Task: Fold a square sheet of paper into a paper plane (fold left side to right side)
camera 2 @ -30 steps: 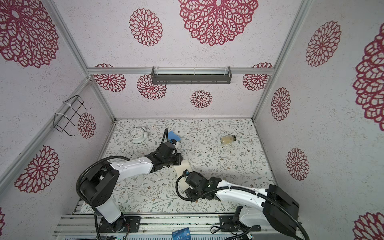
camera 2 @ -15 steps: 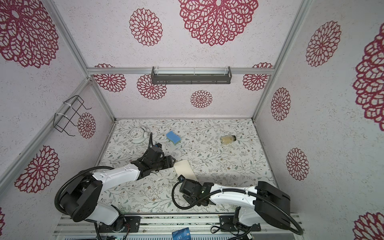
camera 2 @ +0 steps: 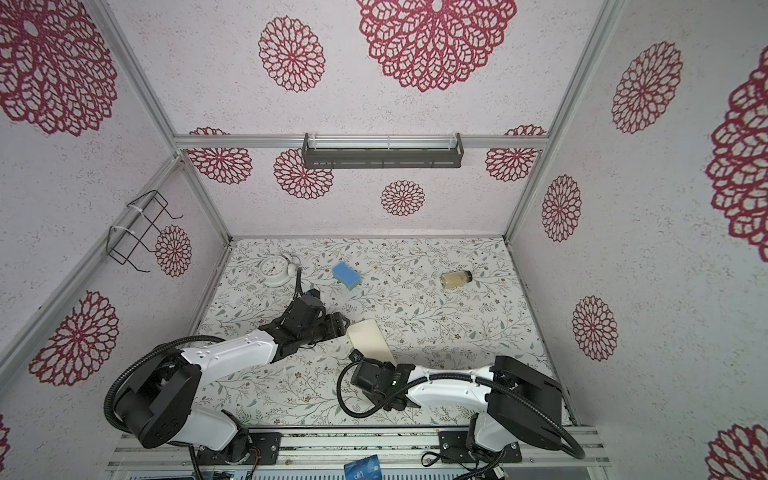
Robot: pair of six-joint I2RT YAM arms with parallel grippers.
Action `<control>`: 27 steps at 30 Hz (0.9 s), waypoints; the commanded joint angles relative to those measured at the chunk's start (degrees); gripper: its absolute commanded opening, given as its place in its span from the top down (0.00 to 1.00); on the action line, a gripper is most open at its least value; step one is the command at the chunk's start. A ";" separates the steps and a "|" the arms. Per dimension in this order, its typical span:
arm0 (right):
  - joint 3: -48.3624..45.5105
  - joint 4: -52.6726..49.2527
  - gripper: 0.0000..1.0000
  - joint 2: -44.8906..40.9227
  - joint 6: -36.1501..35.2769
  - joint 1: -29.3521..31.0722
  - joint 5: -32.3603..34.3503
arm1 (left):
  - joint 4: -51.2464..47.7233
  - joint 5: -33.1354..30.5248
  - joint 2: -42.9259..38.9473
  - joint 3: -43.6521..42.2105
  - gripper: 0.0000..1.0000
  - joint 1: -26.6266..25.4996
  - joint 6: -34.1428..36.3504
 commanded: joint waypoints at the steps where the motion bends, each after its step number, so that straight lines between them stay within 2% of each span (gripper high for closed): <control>1: 1.83 -0.15 0.60 0.43 -0.58 0.28 2.49 | 1.20 -0.38 -0.96 -0.69 0.22 0.48 -0.74; 8: 3.13 -0.82 0.99 -0.33 -1.22 0.27 0.94 | 1.43 0.89 -1.02 -0.35 0.22 0.47 -0.56; 23: 6.13 0.20 1.00 -3.52 3.04 0.15 -10.67 | 1.12 4.87 -0.72 2.36 0.26 0.23 0.69; 27: 6.99 -1.44 0.99 -3.82 3.21 0.15 -9.58 | 0.76 4.62 -0.73 2.58 0.26 0.07 0.62</control>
